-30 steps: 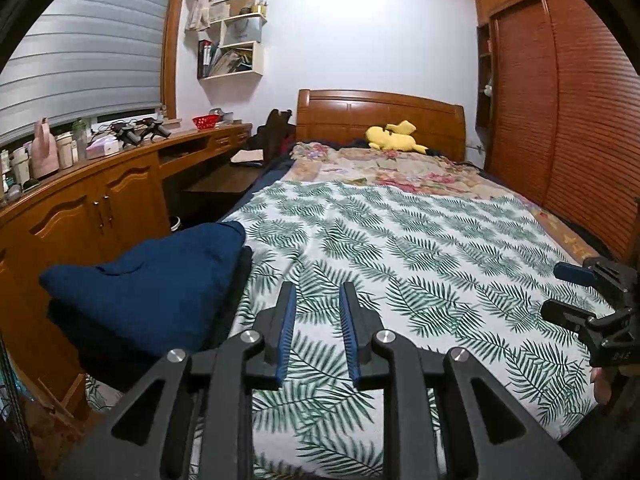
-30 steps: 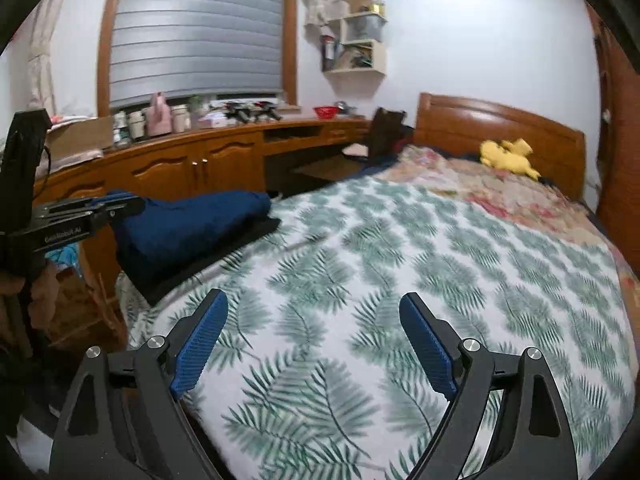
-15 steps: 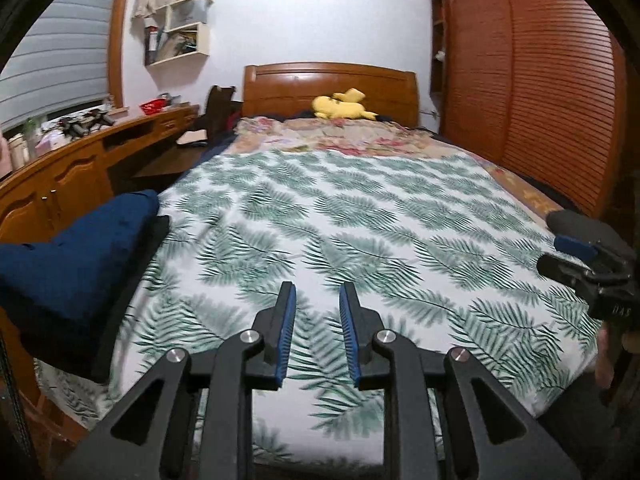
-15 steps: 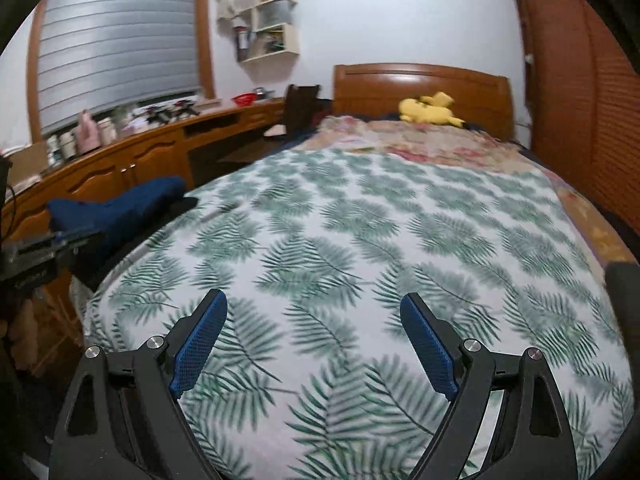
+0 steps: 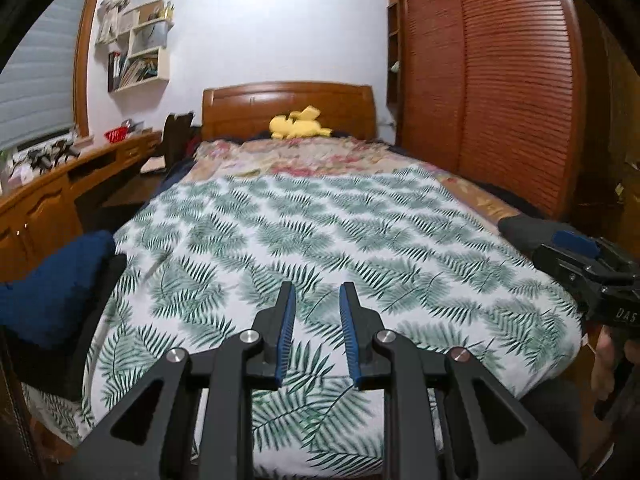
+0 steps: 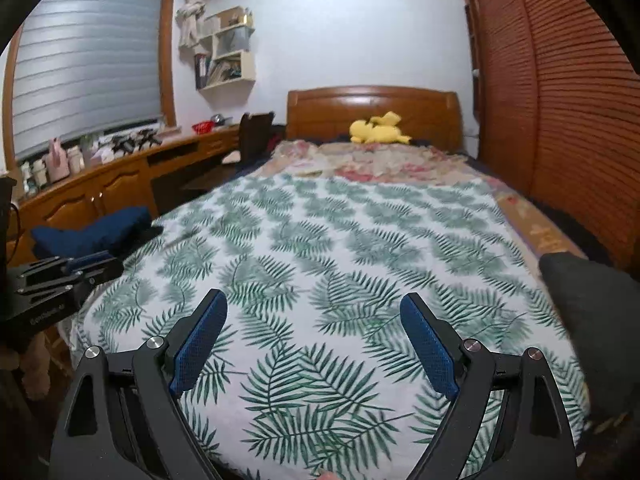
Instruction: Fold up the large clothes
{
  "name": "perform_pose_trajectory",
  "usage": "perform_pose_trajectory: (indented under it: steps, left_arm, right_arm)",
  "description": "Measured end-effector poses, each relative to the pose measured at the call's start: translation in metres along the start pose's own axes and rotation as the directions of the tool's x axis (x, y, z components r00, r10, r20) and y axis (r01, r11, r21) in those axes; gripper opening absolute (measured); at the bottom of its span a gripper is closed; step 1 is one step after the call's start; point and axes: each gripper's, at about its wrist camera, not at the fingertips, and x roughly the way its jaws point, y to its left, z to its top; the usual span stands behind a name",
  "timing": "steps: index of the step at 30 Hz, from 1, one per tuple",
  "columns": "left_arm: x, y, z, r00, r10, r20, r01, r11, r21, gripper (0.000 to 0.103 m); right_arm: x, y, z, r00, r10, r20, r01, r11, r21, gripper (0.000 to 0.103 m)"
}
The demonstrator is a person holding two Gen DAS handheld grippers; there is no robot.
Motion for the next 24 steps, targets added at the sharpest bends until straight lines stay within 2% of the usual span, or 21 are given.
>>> perform_pose_trajectory:
  steps: [15, 24]
  left_arm:
    - [-0.072, -0.019, 0.033, 0.992, -0.005, 0.126, 0.003, 1.0, 0.014, 0.022]
    - [-0.086, -0.017, 0.031, 0.99, 0.009, 0.137, -0.009, 1.0, -0.002, 0.023]
  right_arm:
    - [-0.073, 0.0, 0.026, 0.99, -0.05, 0.134, 0.048, 0.999, 0.023, 0.09]
    - [-0.089, 0.0, 0.029, 0.982, -0.075, 0.172, 0.071, 0.997, 0.03, 0.09]
